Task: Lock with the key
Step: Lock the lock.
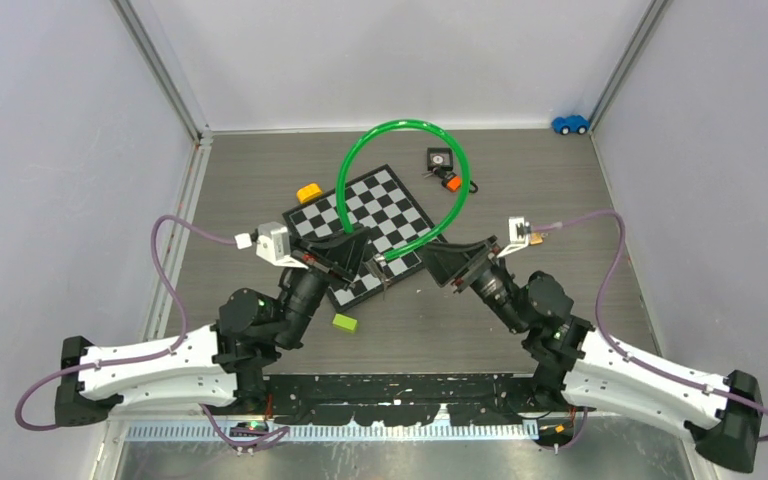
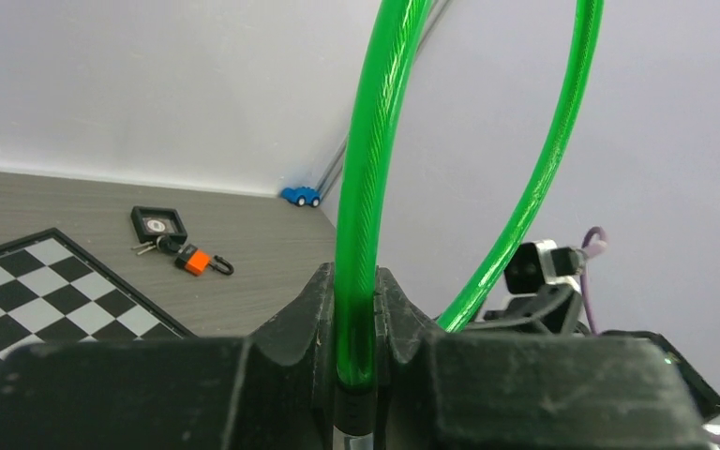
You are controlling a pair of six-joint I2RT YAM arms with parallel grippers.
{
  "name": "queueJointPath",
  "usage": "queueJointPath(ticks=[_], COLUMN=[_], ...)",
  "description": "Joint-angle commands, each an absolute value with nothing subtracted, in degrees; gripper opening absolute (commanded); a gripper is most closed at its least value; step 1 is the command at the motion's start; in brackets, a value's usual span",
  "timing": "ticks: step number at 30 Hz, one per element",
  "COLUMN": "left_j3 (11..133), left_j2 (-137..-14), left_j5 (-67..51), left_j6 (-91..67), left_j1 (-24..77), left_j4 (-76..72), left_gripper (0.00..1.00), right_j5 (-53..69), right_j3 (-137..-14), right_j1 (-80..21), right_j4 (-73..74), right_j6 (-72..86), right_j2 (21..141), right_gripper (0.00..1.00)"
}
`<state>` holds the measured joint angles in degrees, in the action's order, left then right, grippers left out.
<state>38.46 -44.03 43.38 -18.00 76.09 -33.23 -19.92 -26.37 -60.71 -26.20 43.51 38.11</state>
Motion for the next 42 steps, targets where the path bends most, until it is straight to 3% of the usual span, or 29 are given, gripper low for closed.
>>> queueJointPath(ticks=[1,8,32,42], left_j3=[42.8,44.1,45.6,45.4], left_j2=[-41.6,-40.7,-43.7,-44.3], left_j5=[42.1,40.1,36.7,36.5], left_j6=[-15.1,-14.3,-16.4,-17.0], left_j1=[76.0,76.0,76.0,76.0], left_j4=[-39.4,-39.9,-42.1,-42.8], left_gripper=[0.0,0.0,0.0,0.0], right_j5=[8.2,26.1,31.0,32.2], right_j3=[-24.0,-21.3,-26.2,-28.4], right_j1=[-49.9,-43.2,-44.5,-48.1], right_j4=[-39.7,-81.5,-82.4,-82.4], right_j6=[56.0,74.8,73.9,72.6], right_j2=[43.5,65.5,67.0,69.6], right_gripper=[0.62,0.61,0.6,0.54])
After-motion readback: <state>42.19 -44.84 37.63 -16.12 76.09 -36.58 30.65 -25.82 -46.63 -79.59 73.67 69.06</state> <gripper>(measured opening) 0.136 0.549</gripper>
